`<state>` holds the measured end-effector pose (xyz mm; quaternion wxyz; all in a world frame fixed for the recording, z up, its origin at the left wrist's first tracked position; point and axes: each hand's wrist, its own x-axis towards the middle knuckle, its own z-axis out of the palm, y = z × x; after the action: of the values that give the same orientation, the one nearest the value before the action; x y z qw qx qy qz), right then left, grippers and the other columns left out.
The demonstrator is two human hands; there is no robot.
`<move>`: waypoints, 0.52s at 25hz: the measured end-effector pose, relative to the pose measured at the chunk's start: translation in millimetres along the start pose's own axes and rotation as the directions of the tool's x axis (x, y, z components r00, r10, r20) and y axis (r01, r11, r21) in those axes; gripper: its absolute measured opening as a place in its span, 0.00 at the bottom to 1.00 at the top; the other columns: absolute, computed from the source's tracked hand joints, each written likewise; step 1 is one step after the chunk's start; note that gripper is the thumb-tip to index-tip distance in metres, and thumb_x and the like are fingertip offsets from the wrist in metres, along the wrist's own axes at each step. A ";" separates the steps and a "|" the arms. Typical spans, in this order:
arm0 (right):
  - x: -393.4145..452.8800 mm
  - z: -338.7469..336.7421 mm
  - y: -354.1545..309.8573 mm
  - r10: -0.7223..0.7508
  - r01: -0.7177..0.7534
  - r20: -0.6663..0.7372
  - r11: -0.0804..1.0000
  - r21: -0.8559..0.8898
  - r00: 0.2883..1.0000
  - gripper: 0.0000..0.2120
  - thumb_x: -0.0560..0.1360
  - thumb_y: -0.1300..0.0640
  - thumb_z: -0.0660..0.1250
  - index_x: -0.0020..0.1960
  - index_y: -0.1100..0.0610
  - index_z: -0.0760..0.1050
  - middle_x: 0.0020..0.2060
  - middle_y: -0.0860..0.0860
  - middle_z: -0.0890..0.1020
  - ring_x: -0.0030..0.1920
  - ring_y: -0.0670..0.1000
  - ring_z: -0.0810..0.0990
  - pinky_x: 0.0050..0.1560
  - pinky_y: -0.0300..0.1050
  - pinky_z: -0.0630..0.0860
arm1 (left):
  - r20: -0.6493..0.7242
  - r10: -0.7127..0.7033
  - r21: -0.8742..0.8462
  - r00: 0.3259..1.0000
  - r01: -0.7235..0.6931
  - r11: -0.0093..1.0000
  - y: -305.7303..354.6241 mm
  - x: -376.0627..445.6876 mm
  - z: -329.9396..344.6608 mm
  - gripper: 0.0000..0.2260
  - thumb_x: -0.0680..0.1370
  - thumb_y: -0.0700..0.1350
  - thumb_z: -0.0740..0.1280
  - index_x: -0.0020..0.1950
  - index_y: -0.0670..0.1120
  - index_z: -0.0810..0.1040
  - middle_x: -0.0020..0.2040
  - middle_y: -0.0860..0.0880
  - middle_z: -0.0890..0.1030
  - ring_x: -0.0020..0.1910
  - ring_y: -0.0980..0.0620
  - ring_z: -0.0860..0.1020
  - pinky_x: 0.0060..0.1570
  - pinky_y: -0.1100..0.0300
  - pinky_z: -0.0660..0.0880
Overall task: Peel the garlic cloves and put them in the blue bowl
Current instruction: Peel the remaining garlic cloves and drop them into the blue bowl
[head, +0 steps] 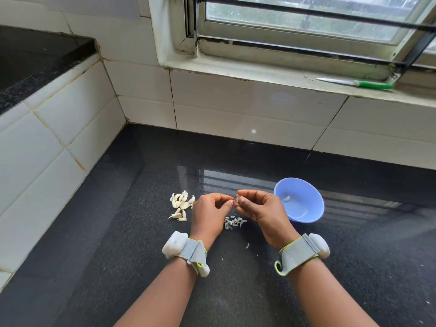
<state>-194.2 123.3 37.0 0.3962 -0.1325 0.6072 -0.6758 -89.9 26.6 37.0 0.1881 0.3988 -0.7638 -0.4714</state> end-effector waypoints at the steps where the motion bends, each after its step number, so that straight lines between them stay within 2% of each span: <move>1: -0.7 0.3 -0.1 -0.001 0.001 -0.001 1.000 -0.012 1.000 0.07 0.75 0.70 0.68 0.51 0.63 0.80 0.40 0.55 0.85 0.42 0.50 0.85 0.43 0.39 0.82 | 0.001 0.001 -0.001 1.000 -0.001 1.000 0.6 -0.4 0.1 0.04 0.74 0.45 0.71 0.47 0.47 0.85 0.41 0.53 0.85 0.37 0.63 0.78 0.35 0.78 0.69; 7: -3.6 3.9 -1.1 -0.043 0.044 0.011 0.992 -0.119 0.999 0.07 0.71 0.67 0.73 0.48 0.59 0.82 0.43 0.56 0.86 0.44 0.50 0.84 0.44 0.39 0.81 | -0.002 -0.001 0.003 1.000 0.001 1.000 6.6 -3.4 -3.4 0.05 0.74 0.47 0.71 0.45 0.48 0.86 0.40 0.53 0.85 0.37 0.60 0.79 0.35 0.76 0.69; 11: -4.9 4.5 -2.3 -0.076 0.075 0.001 0.980 -0.182 0.997 0.07 0.70 0.67 0.73 0.47 0.60 0.83 0.44 0.58 0.86 0.45 0.53 0.85 0.45 0.42 0.82 | 0.024 0.019 0.064 1.000 -0.021 0.998 13.6 -3.9 -8.6 0.05 0.73 0.46 0.72 0.46 0.47 0.86 0.41 0.51 0.85 0.40 0.57 0.81 0.43 0.64 0.75; 13: -3.1 4.8 -3.8 -0.089 0.088 0.003 0.977 -0.193 0.996 0.07 0.71 0.68 0.73 0.46 0.59 0.84 0.43 0.57 0.86 0.45 0.53 0.85 0.46 0.44 0.82 | -0.001 0.021 0.095 1.000 -0.021 0.995 17.6 -4.5 -8.8 0.05 0.73 0.46 0.71 0.47 0.48 0.86 0.42 0.50 0.85 0.42 0.55 0.81 0.42 0.63 0.74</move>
<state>-190.4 121.8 42.5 0.3494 -0.1952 0.6644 -0.6312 -88.9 29.3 57.0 0.1746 0.3997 -0.7893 -0.4321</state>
